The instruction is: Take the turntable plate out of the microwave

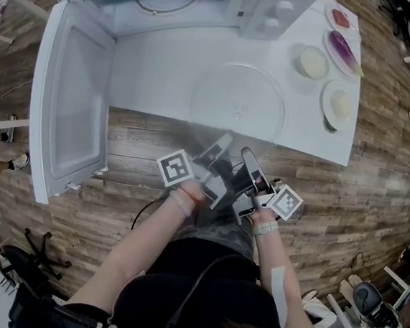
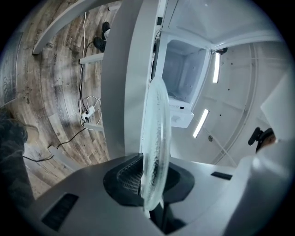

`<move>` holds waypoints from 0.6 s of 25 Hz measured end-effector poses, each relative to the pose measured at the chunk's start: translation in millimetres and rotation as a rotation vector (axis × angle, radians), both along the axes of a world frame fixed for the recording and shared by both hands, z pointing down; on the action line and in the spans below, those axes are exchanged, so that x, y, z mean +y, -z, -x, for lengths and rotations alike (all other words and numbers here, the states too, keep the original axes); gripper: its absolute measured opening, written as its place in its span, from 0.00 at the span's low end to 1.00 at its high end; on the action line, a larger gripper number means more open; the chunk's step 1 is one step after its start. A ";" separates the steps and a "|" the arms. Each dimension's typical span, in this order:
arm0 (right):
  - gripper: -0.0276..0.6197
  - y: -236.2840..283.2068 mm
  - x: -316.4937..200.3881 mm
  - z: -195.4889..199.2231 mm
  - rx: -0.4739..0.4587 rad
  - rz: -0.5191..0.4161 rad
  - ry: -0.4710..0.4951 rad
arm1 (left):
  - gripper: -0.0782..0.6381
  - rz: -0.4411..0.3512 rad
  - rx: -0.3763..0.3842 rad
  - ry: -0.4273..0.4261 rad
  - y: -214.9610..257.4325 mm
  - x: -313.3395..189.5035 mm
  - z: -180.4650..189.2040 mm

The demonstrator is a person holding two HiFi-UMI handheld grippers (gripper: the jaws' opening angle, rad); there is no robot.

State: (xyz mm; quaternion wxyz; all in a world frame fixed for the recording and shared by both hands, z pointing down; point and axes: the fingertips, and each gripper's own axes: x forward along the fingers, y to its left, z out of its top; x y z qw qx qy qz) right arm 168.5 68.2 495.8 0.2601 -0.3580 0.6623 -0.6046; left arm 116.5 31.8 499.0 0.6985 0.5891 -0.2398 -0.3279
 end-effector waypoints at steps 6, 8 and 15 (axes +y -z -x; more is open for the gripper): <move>0.14 -1.4 -11.0 1.0 -0.025 0.002 -0.021 | 0.15 -0.034 -0.072 -0.065 1.1 5.0 0.7; 0.13 -1.9 -16.3 3.1 -0.032 0.007 -0.022 | 0.15 -0.029 -0.065 -0.059 0.3 5.9 3.4; 0.13 -8.2 -24.1 8.5 -0.056 0.039 -0.030 | 0.15 -0.003 -0.038 -0.051 -4.4 7.9 11.2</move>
